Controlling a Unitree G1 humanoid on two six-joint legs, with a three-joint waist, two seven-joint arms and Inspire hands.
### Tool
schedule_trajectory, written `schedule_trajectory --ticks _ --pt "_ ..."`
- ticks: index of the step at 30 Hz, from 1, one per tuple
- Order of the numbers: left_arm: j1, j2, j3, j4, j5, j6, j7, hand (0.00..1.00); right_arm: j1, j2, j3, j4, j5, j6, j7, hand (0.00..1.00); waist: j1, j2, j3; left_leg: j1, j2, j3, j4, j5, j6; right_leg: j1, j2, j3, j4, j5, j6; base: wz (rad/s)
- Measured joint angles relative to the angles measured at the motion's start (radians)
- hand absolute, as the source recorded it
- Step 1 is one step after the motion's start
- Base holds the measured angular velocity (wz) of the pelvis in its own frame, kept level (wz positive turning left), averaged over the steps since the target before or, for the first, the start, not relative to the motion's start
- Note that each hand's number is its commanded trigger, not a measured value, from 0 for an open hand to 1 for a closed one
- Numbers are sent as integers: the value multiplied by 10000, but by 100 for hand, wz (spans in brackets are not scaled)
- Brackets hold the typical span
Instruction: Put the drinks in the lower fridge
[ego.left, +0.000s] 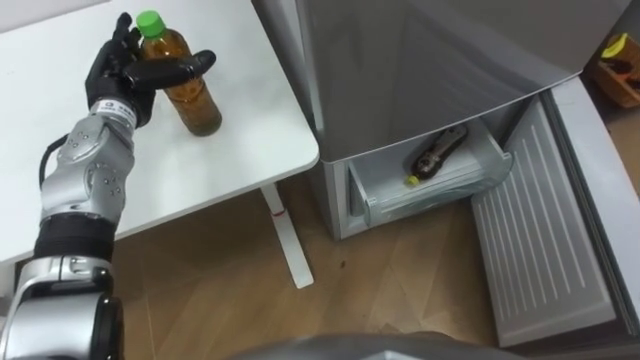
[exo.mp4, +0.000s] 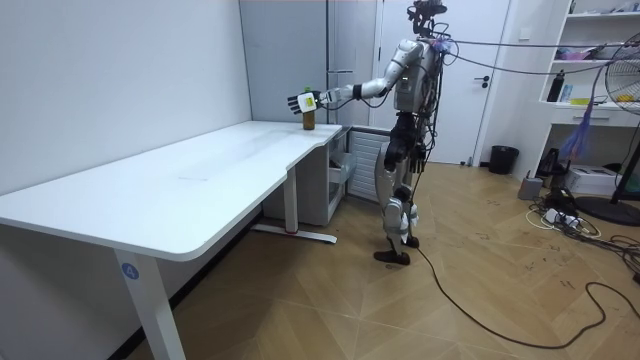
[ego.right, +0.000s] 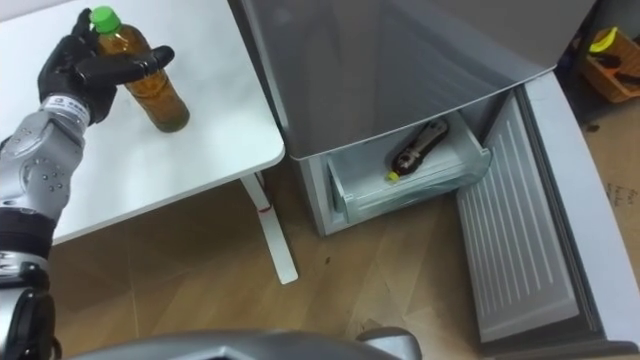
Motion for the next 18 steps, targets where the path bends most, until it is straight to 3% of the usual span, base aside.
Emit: schedule_trajectory --ticks 4,18 --pt "0 0 -3 49 5 86 -93 100 11 0 0 6 1 71 67 0 -7 67 1 -3 1 1 -6 0 -1 -13 1 2 5 0 0 0" --pt "-15 -1 -7 135 11 322 -225 100 -15 -7 -2 3 -15 72 71 0 0 6 30 -26 1 11 -12 -9 -2 -112 21 180 57 -1 0 -2"
